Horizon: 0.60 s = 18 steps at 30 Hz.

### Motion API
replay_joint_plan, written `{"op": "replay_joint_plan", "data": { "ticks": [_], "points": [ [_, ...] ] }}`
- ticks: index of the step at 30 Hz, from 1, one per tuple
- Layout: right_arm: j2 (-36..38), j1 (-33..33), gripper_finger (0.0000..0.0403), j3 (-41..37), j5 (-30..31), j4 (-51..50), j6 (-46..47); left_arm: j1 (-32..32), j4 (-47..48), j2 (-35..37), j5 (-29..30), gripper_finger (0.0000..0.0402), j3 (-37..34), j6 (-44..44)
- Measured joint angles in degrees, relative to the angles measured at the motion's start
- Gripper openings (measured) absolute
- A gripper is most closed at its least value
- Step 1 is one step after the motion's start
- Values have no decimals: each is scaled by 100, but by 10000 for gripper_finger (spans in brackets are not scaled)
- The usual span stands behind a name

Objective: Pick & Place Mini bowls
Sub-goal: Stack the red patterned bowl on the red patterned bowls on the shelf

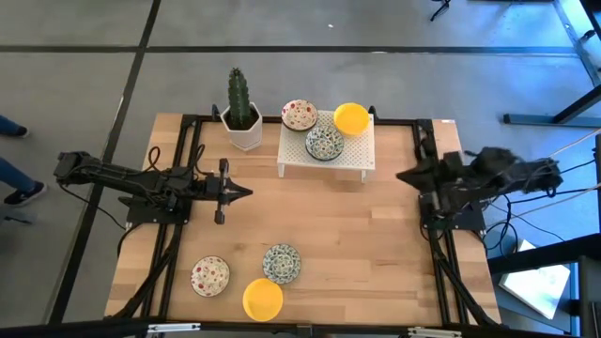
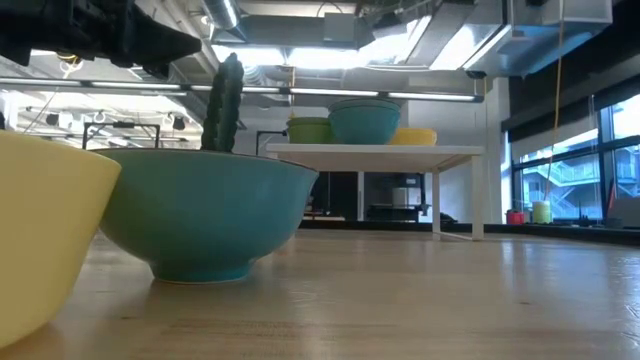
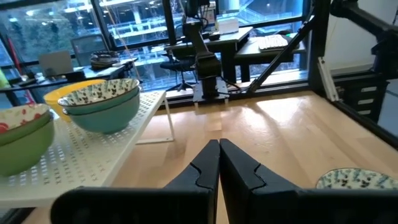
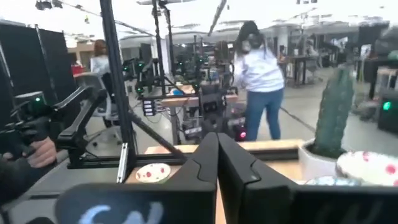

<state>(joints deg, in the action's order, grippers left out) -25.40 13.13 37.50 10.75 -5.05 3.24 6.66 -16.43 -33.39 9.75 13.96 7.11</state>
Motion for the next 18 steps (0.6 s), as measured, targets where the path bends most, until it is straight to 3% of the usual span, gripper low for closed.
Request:
{"op": "replay_joint_plan", "data": {
  "ticks": [9, 15, 18],
  "points": [
    [-40, 2, 4, -1914, -493, 2390, -342, -1, 371, 3, 96, 6, 0, -15],
    [-46, 2, 6, -2263, -477, 2670, -524, -16, 732, 11, 1004, 6, 5, -826],
    [-45, 2, 7, -2432, -485, 2664, -462, -145, 1352, 28, 1005, 6, 217, -942]
  ]
}}
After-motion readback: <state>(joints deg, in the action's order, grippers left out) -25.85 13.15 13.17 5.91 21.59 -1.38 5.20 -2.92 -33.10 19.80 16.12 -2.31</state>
